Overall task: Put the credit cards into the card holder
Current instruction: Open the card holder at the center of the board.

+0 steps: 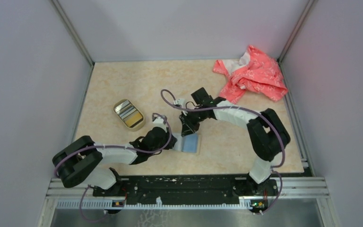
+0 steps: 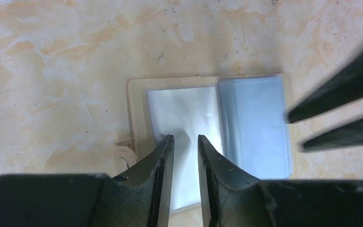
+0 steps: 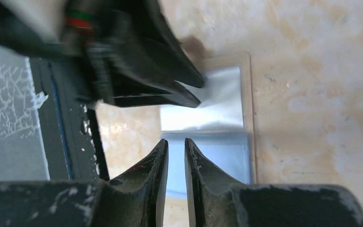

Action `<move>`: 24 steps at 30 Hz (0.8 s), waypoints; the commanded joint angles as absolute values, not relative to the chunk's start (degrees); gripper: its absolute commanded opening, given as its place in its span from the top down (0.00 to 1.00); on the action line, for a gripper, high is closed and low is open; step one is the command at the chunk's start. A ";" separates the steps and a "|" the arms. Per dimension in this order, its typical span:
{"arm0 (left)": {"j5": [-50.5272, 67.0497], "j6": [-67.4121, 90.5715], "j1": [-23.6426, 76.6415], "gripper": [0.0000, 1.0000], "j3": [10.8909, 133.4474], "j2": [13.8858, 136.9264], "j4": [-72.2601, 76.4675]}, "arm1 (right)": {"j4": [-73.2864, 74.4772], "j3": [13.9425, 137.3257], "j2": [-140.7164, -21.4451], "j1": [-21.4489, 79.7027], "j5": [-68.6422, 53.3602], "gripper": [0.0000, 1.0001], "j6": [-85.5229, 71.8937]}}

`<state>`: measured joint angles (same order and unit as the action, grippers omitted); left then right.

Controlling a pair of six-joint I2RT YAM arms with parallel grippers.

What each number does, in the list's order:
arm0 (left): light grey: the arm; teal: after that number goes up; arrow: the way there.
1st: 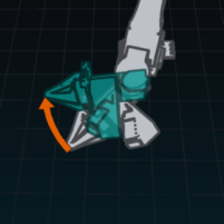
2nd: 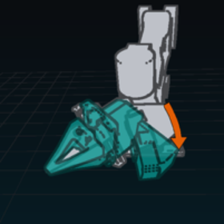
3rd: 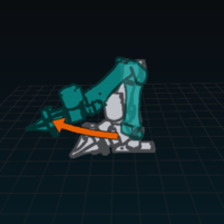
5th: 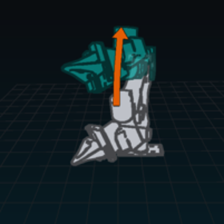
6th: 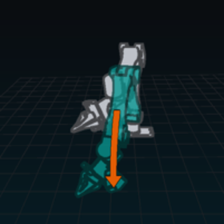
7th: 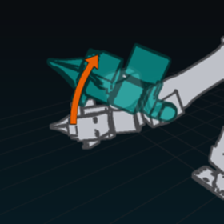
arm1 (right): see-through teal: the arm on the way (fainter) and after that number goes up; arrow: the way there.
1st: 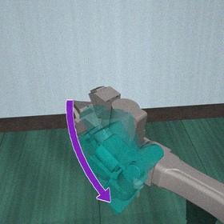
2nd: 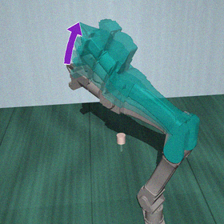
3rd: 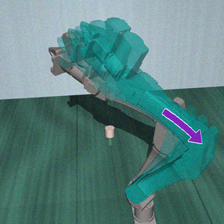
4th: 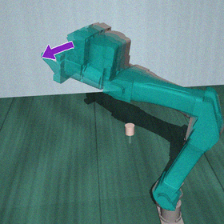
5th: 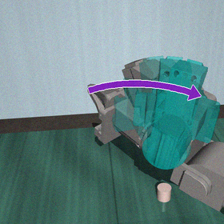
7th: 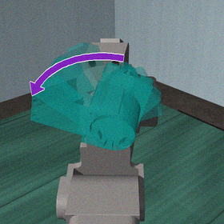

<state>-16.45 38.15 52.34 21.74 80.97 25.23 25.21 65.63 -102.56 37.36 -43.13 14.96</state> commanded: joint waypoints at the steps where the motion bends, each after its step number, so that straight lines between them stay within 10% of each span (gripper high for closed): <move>1: -12.60 38.63 51.94 0.68 20.84 83.08 19.87 | 30.14 65.67 -89.46 37.68 -47.90 0.80 27.05; 6: -8.67 40.00 51.94 0.66 20.58 84.09 21.00 | 27.37 53.40 -74.84 37.70 -56.11 0.74 46.13; 11: -6.43 38.79 51.94 0.64 20.63 80.05 21.44 | 22.41 39.56 -68.54 37.97 -57.56 0.40 64.31; 17: -6.46 36.14 51.64 0.63 21.46 75.27 20.66 | 15.57 38.36 -74.61 42.83 -43.34 0.69 60.85; 24: -12.93 34.97 51.24 0.64 21.47 74.42 12.71 | 7.48 38.38 -81.10 50.07 -25.47 0.68 54.07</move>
